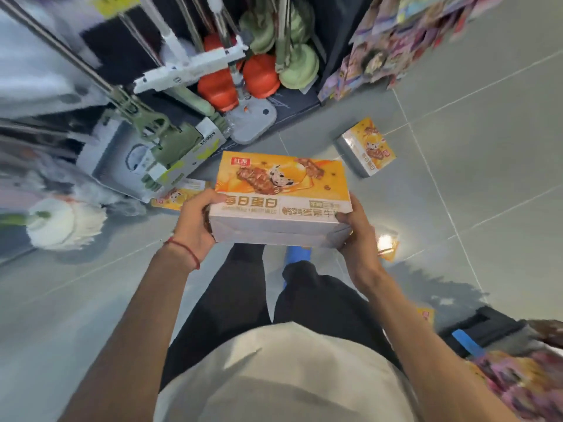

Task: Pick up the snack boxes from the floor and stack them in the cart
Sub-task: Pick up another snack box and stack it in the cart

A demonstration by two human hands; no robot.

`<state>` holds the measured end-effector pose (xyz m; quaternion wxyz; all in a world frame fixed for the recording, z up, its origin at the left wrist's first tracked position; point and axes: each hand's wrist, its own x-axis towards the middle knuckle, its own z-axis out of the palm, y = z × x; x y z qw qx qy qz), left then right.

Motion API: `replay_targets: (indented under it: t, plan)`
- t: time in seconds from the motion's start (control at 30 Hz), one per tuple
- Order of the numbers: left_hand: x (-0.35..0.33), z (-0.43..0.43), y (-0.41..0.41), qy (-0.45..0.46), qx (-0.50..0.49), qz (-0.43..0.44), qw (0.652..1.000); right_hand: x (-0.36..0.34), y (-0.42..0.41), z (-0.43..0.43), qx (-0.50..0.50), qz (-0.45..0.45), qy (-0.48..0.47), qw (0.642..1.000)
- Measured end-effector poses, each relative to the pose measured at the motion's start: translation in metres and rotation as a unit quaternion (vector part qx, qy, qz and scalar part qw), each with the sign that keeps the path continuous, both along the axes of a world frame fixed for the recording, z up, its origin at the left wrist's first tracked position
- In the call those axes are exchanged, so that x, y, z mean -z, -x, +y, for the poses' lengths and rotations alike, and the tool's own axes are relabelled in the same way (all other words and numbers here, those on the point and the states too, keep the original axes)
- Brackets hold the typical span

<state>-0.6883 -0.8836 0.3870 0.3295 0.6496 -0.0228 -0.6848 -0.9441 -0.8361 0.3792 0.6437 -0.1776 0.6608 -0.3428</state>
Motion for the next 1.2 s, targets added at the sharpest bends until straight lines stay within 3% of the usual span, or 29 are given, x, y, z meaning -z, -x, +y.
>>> replay_targets:
  t: [0.3, 0.6, 0.93, 1.2]
  plan:
    - [-0.091, 0.129, -0.005, 0.079, -0.201, 0.001, 0.976, -0.078, -0.007, 0.010, -0.205, -0.017, 0.097, 0.974]
    - [-0.118, 0.222, -0.054, 0.098, -0.359, -0.052, 0.927, -0.108, -0.086, 0.032, -0.340, -0.060, 0.110, 0.932]
    - [-0.116, 0.359, -0.138, 0.112, -0.456, -0.075, 0.880, -0.124, -0.223, 0.113, -0.434, -0.056, 0.122, 0.891]
    - [-0.117, 0.458, -0.210, 0.085, -0.472, -0.140, 0.866, -0.124, -0.328, 0.201, -0.493, -0.051, 0.108, 0.862]
